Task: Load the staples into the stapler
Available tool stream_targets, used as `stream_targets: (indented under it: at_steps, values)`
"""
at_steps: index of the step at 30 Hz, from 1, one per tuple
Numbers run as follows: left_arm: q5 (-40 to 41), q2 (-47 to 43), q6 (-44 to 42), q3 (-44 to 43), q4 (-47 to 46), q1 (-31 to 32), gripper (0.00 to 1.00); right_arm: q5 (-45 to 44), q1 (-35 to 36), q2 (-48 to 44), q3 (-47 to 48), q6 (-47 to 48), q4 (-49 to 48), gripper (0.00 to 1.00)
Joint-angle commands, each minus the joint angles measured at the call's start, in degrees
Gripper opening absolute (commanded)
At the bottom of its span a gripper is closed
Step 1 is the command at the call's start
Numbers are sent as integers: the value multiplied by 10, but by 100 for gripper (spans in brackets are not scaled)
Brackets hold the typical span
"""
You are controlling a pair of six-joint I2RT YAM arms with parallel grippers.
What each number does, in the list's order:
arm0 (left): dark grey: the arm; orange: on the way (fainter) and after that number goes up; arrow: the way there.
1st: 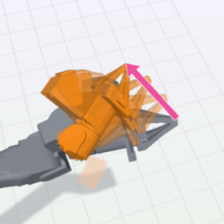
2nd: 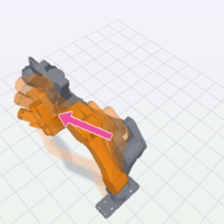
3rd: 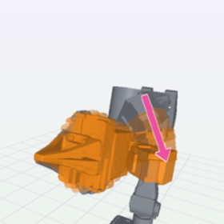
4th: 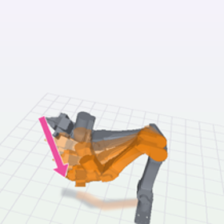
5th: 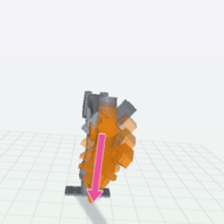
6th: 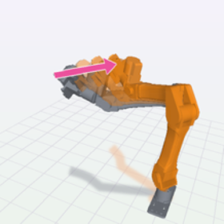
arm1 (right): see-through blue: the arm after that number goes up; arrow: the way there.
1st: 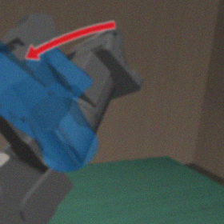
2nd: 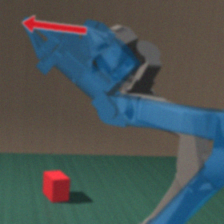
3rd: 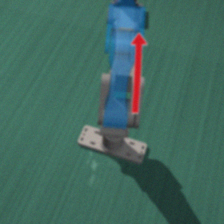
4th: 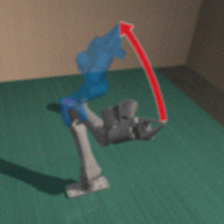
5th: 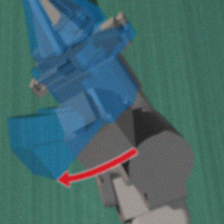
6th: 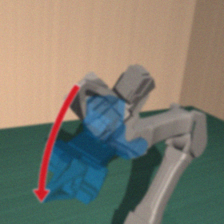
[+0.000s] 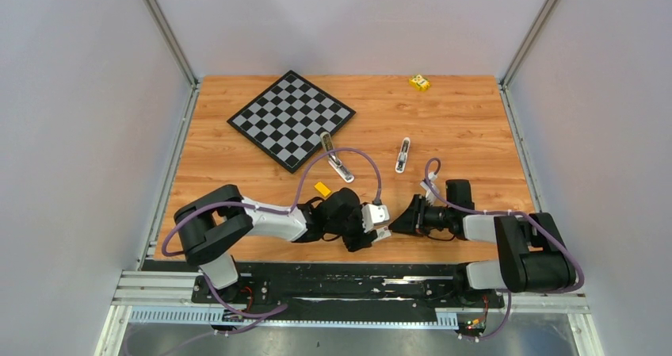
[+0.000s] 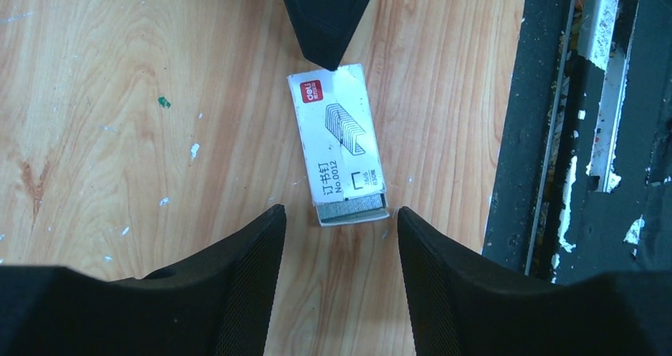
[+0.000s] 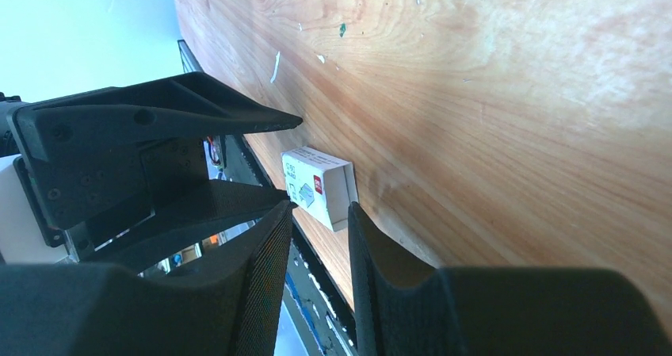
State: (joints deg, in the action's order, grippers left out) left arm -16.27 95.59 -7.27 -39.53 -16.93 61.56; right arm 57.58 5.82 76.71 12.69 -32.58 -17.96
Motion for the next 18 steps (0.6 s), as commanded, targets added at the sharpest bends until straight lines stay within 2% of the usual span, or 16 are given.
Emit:
stream_targets:
  at_steps: [1, 11, 18]
  values:
    - [3, 20, -16, -16, 24, -5, 57, 30, -1, 17, 6, 7, -24, 36]
    - [-9, 33, -16, -23, 23, -5, 57, 34, 6, 34, 7, 4, -37, 32]
    - [-10, 33, -18, -22, 24, -5, 51, 40, 12, 50, 10, 1, -52, 27]
